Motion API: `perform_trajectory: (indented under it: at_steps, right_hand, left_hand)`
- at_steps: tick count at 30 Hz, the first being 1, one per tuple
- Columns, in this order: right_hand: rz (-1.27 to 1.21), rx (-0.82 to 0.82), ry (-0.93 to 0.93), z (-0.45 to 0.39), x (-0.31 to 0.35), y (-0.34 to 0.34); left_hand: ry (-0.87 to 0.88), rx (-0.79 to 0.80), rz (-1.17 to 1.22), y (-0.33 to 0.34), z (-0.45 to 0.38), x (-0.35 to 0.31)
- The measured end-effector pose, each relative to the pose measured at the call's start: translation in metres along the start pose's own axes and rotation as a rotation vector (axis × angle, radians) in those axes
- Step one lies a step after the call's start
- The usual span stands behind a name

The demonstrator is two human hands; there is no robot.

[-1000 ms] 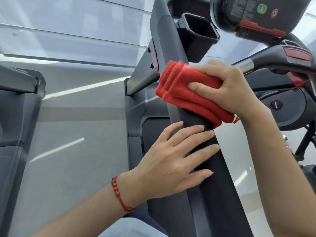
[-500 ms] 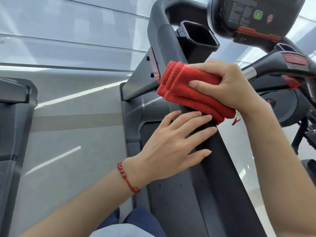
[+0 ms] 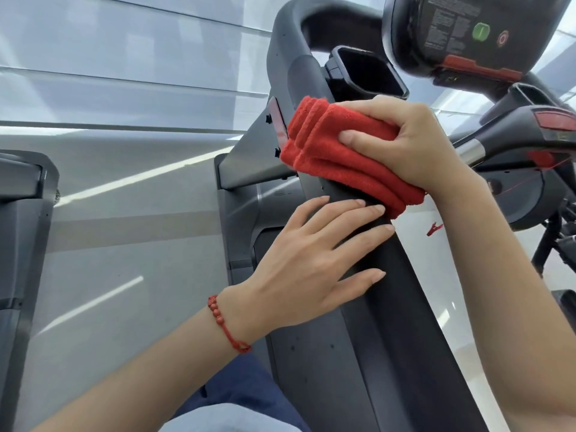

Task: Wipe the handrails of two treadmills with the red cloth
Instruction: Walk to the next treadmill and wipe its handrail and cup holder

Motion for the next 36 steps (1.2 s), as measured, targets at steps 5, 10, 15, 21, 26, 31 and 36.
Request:
perform_trajectory:
  at_steps: [5, 10, 15, 21, 26, 31, 36]
  right_hand:
    - [-0.018, 0.051, -0.050, -0.005, -0.008, -0.001]
    - [-0.002, 0.021, -0.034, -0.037, -0.016, -0.008]
    - [-0.005, 0.000, -0.032, -0.054, -0.020, -0.010]
    - [-0.015, 0.124, -0.099, -0.045, -0.021, -0.009]
    - [0.023, 0.085, -0.081, -0.069, -0.024, -0.013]
    - [0.032, 0.003, -0.025, -0.095, -0.035, -0.020]
    - [-0.018, 0.036, -0.057, -0.086, -0.035, -0.020]
  left_hand:
    - [0.027, -0.007, -0.030, -0.002, -0.009, 0.012]
    - [0.070, -0.024, -0.004, -0.005, -0.014, 0.018]
    - [0.007, -0.018, -0.007, -0.010, -0.026, 0.040]
    - [0.020, -0.023, -0.027, -0.013, -0.032, 0.046]
    - [0.023, 0.000, -0.014, -0.013, -0.035, 0.049]
    - [-0.023, 0.007, 0.003, -0.018, -0.044, 0.066]
    - [-0.067, 0.009, -0.004, -0.026, -0.052, 0.084]
Point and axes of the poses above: each hand's wrist, its own z-axis away from the middle knuckle, its own y-axis out of the palm, x = y × z, the point moved 6 cm from there along -z, towards the middle knuckle, and after that the axes turned 14 degrees about x, right-handed, at the moved point
